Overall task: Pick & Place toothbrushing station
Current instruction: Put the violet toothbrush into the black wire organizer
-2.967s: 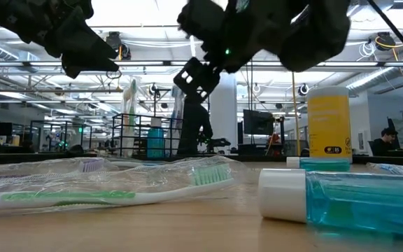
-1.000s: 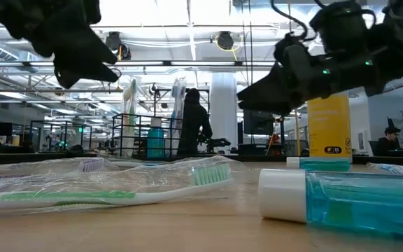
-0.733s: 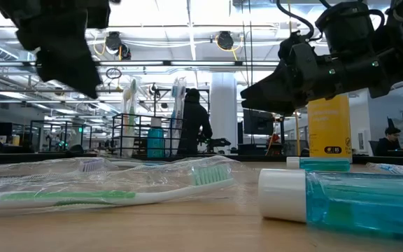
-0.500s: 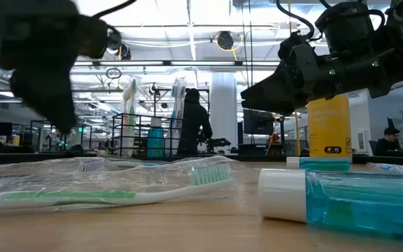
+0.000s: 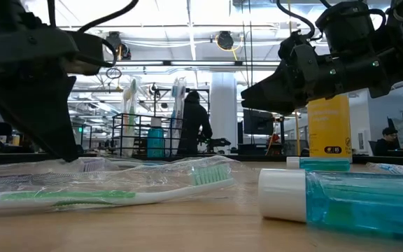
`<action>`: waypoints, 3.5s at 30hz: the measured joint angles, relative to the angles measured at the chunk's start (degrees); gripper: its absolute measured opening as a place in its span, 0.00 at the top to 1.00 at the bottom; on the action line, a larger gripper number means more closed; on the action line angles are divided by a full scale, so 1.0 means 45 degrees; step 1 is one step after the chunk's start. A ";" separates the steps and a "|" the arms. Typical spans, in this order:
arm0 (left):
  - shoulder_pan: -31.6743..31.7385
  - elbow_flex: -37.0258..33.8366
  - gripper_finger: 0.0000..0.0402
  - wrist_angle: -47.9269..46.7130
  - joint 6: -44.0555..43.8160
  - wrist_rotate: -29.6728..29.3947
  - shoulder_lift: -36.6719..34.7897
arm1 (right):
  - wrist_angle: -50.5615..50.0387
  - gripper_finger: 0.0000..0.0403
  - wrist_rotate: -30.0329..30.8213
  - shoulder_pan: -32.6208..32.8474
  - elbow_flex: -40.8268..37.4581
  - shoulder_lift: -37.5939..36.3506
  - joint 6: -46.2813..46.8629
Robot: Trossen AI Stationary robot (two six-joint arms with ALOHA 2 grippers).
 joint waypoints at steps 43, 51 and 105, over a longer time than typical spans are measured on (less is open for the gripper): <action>0.0158 -0.0019 0.95 0.0194 0.0841 -0.3081 -0.2045 | -0.0296 0.44 0.0005 0.0000 0.0005 0.0000 0.0384; 0.0033 -0.0010 0.92 0.0001 0.3638 -0.8513 -0.5400 | -0.0380 0.44 0.0005 0.0000 0.0005 0.0000 0.0384; 0.7521 -0.2618 0.92 1.2812 1.6266 -0.8894 -0.6351 | 0.0177 0.44 0.0021 -0.0351 0.0000 0.0005 -0.0384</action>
